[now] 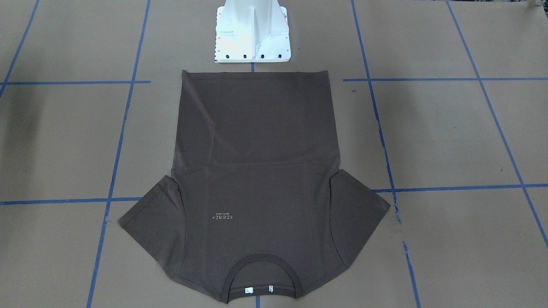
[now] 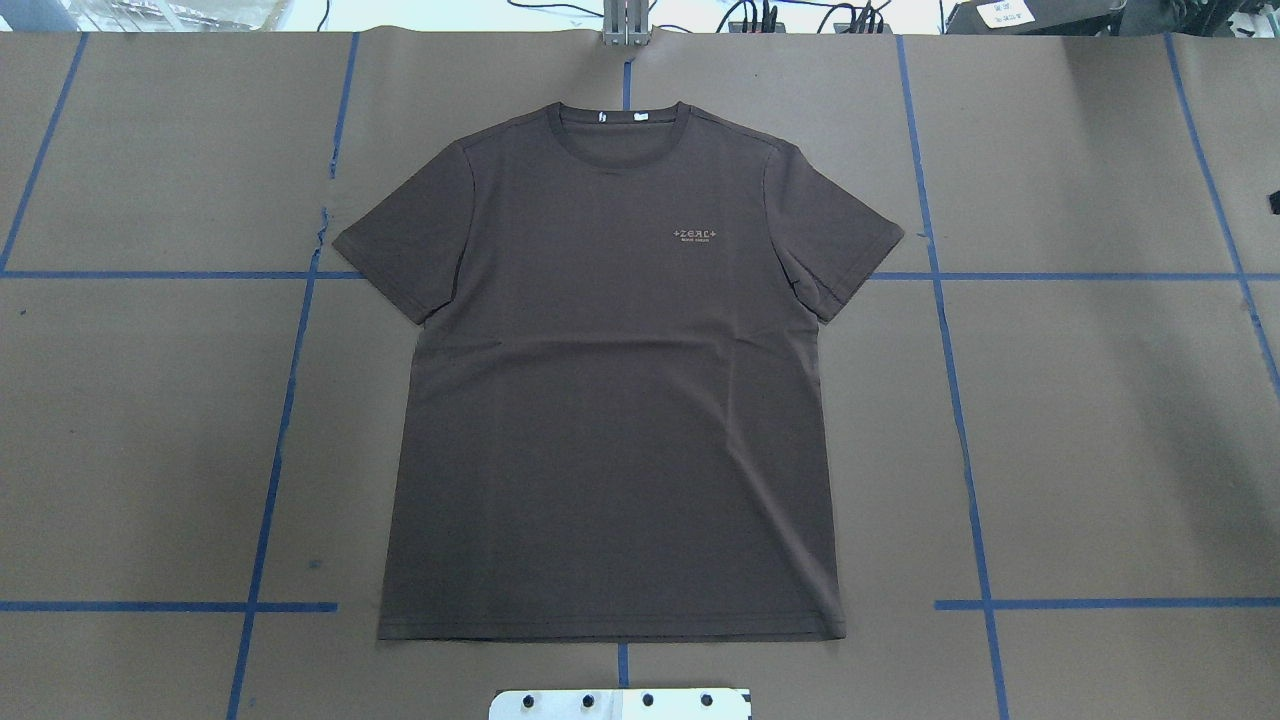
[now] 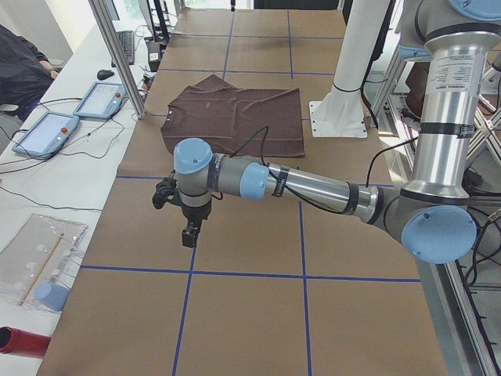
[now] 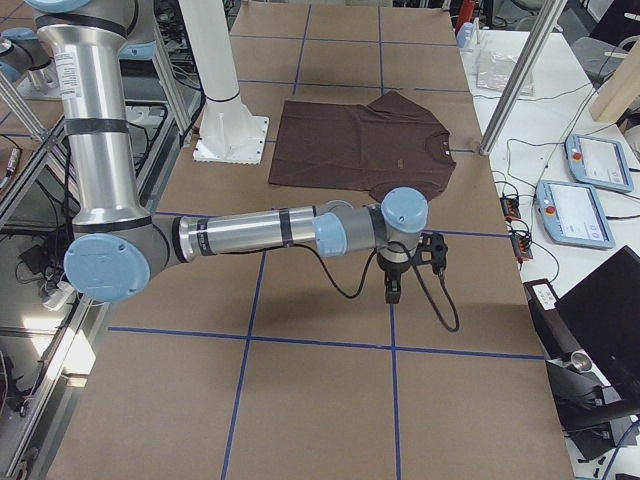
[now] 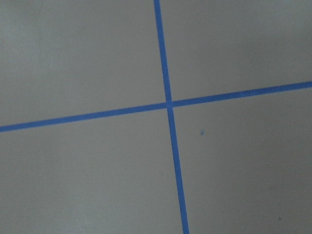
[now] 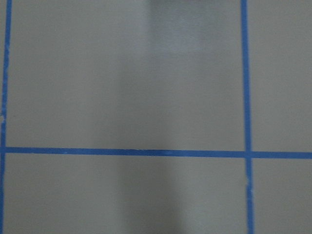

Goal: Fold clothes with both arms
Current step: 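Move the right gripper toward the sleeve nearest it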

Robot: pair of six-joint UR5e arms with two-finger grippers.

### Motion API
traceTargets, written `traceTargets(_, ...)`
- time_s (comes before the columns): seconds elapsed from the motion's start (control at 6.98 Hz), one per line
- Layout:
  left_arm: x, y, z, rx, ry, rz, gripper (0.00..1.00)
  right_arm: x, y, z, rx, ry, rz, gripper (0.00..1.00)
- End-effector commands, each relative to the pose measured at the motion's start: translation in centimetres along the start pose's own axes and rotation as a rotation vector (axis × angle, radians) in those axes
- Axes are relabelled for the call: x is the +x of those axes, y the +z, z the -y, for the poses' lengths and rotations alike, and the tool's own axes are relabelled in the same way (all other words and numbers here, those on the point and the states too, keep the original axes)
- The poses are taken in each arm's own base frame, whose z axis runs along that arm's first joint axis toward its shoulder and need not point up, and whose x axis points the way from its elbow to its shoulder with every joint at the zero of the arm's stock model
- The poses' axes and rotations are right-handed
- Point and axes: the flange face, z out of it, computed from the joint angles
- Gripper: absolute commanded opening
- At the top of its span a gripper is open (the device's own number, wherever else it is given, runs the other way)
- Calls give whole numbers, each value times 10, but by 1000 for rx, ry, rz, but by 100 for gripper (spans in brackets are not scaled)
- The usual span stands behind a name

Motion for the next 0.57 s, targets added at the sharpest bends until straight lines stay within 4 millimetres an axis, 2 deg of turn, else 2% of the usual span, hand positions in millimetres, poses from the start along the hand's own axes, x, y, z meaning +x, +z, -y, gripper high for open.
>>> traceTargets(0.0, 20, 19, 20, 23, 85, -13, 100, -116, 81, 32, -73, -145, 36, 100)
traceTargets(0.14, 15, 25, 21, 60, 118, -19, 100, -128, 104, 50, -58, -176, 41, 100)
traceTargets(0.29, 17, 24, 26, 93, 147, -20, 100, -151, 103, 100, -43, -151, 30, 100)
traceTargets(0.43, 21, 20, 29, 138, 185, -19, 100, -188, 109, 134, -31, -73, 28, 100)
